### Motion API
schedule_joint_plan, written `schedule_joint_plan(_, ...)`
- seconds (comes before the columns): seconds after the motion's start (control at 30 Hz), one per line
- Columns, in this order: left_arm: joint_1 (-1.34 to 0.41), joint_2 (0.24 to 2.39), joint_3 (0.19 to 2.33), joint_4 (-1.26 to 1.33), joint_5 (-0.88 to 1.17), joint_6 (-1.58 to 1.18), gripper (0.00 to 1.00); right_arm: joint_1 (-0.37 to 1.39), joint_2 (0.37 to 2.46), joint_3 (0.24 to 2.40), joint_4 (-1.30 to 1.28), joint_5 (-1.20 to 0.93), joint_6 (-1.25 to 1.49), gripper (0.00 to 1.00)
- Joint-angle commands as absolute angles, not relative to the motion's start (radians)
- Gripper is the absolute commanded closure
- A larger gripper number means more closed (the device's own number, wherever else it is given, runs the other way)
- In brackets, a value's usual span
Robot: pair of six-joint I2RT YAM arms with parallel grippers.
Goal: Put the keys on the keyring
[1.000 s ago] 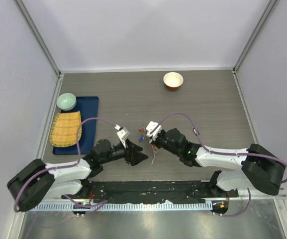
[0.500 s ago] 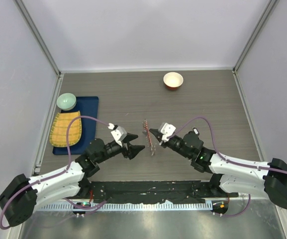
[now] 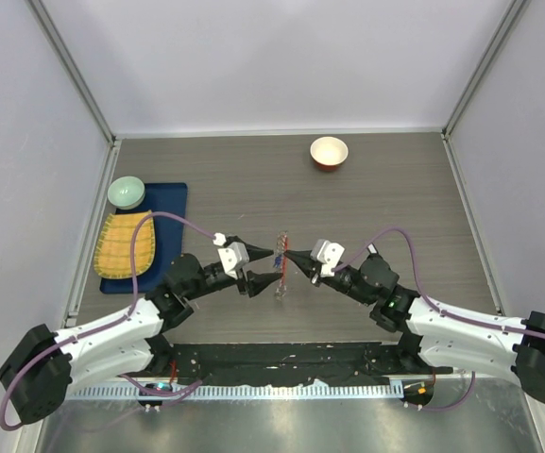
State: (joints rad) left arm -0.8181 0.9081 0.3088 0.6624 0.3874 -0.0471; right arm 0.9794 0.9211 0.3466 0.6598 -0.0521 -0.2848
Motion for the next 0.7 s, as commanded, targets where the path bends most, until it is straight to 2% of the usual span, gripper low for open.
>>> schedule_joint_plan(0.0,-0.816,0.919,0.347,0.716,0.443,0.063,0.4,0.98,0.89,0.347,0.759,-0.106,-0.264,0.99)
schedule_joint_plan(0.07,-0.816,0.916,0.345,0.715,0.433,0.084,0.41,0.979,0.888,0.344,0.759,-0.115,-0.264,0.99)
schedule_joint_plan(0.2,-0.818,0.917,0.36,0.71,0.439,0.106,0.52,0.977,0.888,0.344,0.758,-0.132,-0.258,0.99)
schedule_joint_plan(0.43,-0.816,0.945,0.387,0.687,0.476,0.091,0.57,0.979,0.89,0.344,0.756,-0.143,-0.259,0.99)
schedule_joint_plan(0.6,-0.816,0.956,0.4,0.647,0.494,0.084,0.66,0.979,0.891,0.344,0.758,-0.141,-0.259,0.99)
schedule_joint_plan(0.67,-0.816,0.956,0.402,0.626,0.494,0.077,0.66,0.979,0.887,0.344,0.756,-0.14,-0.259,0.99)
